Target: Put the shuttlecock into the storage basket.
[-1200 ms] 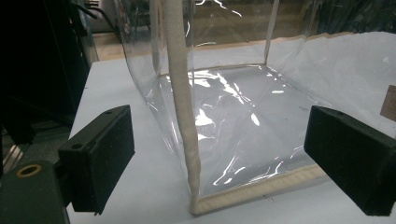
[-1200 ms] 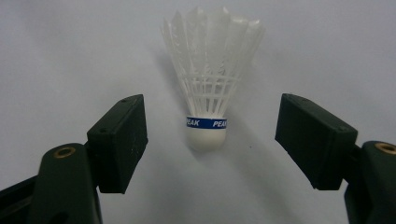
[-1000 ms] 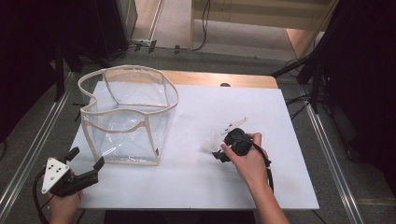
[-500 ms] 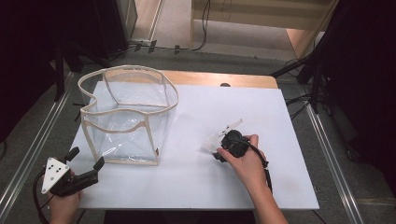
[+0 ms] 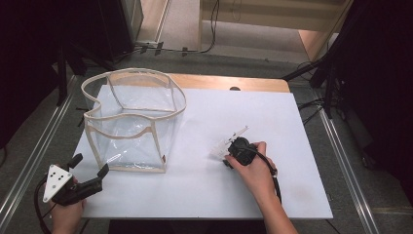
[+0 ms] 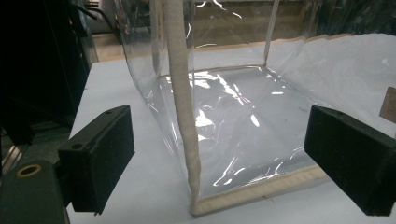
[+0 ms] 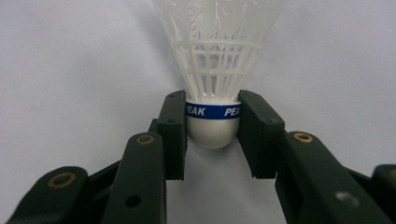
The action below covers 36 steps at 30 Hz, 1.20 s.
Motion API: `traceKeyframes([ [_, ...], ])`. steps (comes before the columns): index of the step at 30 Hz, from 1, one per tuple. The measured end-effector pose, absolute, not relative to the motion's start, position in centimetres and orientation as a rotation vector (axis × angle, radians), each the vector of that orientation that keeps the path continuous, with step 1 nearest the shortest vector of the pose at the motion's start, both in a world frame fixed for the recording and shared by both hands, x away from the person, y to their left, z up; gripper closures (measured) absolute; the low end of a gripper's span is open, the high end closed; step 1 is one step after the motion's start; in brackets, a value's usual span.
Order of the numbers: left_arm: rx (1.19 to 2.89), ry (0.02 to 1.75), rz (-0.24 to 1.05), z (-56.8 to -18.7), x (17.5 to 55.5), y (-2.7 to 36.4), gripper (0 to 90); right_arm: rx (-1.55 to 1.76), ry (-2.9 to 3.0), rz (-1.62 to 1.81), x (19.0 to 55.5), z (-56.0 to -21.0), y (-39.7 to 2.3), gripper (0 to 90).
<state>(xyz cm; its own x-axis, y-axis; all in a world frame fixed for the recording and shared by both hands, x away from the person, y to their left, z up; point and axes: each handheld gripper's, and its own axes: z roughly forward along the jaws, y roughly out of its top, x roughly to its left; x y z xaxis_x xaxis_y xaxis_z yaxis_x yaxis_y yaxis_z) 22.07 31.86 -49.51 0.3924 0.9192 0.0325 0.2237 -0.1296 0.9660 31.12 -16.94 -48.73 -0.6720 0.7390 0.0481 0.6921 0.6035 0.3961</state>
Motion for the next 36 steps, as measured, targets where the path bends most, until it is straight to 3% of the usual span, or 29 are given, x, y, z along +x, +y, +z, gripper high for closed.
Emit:
traceKeyframes([
  [36,1.615,1.034,0.839,-49.5,22.1,31.8,9.0,1.165,2.699,0.655,32.0,-45.5,-17.5,62.9],
])
